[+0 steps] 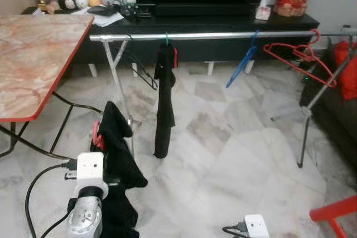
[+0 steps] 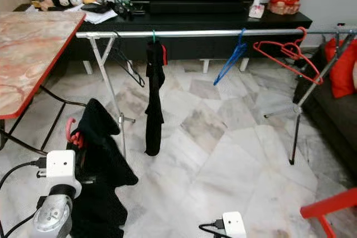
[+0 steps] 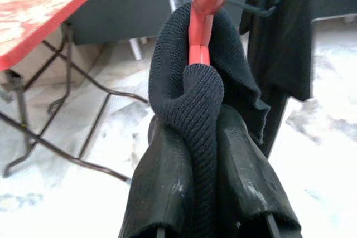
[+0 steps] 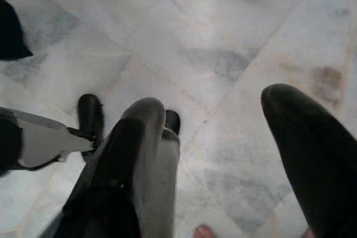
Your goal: Hang hanger
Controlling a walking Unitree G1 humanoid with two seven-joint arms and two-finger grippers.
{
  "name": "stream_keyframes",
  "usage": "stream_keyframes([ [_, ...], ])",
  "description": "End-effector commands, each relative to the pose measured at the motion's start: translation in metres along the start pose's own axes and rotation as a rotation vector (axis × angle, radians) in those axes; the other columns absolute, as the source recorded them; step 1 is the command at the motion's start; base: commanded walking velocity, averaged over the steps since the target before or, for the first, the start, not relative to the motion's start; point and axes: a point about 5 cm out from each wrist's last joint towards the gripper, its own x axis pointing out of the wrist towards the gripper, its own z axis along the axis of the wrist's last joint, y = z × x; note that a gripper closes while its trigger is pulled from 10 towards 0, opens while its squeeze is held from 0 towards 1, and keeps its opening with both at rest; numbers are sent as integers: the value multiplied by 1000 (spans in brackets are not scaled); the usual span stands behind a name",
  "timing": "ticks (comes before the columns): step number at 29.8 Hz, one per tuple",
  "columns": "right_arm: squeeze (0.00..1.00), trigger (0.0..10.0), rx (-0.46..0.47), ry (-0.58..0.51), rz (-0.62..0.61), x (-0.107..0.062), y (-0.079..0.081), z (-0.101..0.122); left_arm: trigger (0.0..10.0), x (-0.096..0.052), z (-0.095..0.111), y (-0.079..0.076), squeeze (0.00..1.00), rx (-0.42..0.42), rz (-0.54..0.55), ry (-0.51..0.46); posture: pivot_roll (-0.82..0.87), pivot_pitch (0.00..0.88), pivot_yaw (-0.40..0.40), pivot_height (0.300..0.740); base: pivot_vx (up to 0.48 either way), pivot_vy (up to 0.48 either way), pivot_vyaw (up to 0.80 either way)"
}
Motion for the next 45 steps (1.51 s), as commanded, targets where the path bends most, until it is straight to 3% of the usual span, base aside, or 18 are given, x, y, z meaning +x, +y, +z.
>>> stream_keyframes([
  [1,0,10000,-11,-14,16,1,5,4,10000,2,12,1,0,-9,17,-48,114,0,-20,740,0,259,0],
  [9,0,10000,-1,-36,-13,2,-5,12,10000,7,22,-19,0,-21,-64,-65,107,0,36,740,0,261,0],
  [10,0,10000,52,-57,-52,1,-11,15,10000,9,24,-24,0,-25,-96,-66,61,0,54,740,0,259,0],
  [12,0,10000,64,-71,-70,1,-13,16,10000,11,23,-25,0,-9,-121,-65,56,0,54,740,0,0,0],
  [15,0,10000,34,-261,-92,-1,-54,97,10000,16,20,-25,0,47,-169,-49,35,0,57,740,0,0,0],
  [16,0,10000,32,-302,-95,-3,-61,114,10000,17,21,-25,0,50,-182,-47,34,0,54,740,0,0,0],
  [20,0,10000,35,-354,-93,-7,-66,129,10000,18,17,-30,0,82,-243,-24,32,0,46,740,0,0,0],
  [22,0,10000,25,-365,-85,-7,-64,132,10000,17,16,-30,0,90,-276,-14,34,0,24,740,0,0,0],
  [25,0,10000,-132,-455,17,-10,-51,157,10000,14,6,-38,0,179,-437,60,41,0,17,740,0,0,0],
  [26,0,10000,-156,-480,46,-12,-47,165,10000,14,6,-43,0,197,-473,76,25,0,51,740,0,0,0],
  [30,0,10000,-278,-556,176,-17,-28,189,10000,10,2,-59,0,277,-627,137,15,0,58,740,0,0,0],
  [33,0,10000,-382,-572,376,-22,-7,198,10000,7,2,-67,0,330,-741,164,15,0,58,740,0,0,0],
  [34,0,10000,-382,-572,376,-22,-7,198,10000,7,2,-67,0,330,-741,164,15,0,58,740,0,0,0],
  [37,0,10000,-589,-545,576,-29,10,198,10000,9,2,-68,0,370,-770,211,9,0,40,740,0,0,0],
  [39,0,10000,-666,-540,691,-35,18,201,10000,11,2,-67,0,364,-750,235,6,0,31,740,0,0,0],
  [45,0,10000,-779,-515,813,-45,30,206,10000,18,-2,-67,0,296,-657,307,5,0,17,740,0,0,0],
])
